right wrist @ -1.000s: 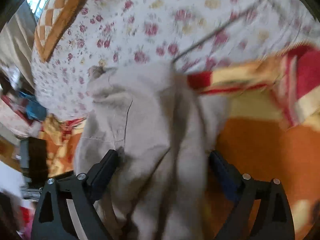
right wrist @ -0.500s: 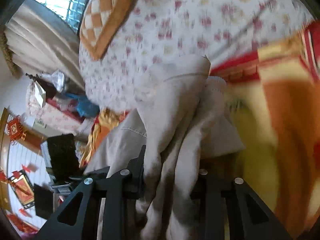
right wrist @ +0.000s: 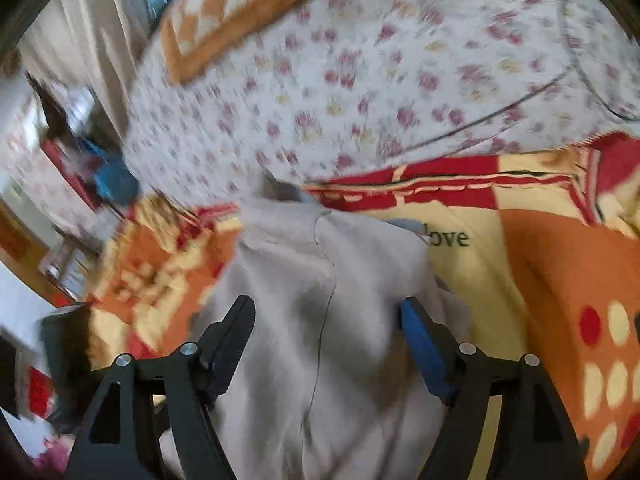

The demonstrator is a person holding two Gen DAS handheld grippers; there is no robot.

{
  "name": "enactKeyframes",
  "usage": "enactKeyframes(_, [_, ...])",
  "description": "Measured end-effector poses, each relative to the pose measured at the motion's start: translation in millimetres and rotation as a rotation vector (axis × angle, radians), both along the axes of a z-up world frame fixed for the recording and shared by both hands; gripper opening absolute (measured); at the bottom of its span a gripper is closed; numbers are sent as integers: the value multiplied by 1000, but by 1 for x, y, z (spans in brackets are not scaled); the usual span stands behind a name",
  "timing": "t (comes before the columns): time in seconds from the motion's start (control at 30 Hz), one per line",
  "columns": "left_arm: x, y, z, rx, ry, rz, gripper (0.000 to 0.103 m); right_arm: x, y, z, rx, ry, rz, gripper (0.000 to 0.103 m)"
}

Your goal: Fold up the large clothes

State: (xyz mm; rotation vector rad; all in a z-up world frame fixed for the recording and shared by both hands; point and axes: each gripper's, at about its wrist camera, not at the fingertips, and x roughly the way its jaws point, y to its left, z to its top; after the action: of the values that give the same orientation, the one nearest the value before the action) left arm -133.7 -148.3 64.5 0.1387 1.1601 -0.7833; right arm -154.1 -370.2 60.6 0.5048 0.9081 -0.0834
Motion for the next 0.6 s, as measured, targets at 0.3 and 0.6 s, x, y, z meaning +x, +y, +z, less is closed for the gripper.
enactKeyframes(0.3, [8,7,7,-18,-79,37,76,-32,-51,-37,15,24,-168,1])
enactKeyframes(0.6, [-6,-7,-10,28,-100,22,80,-78,-8,25,-54,-27,-35,73])
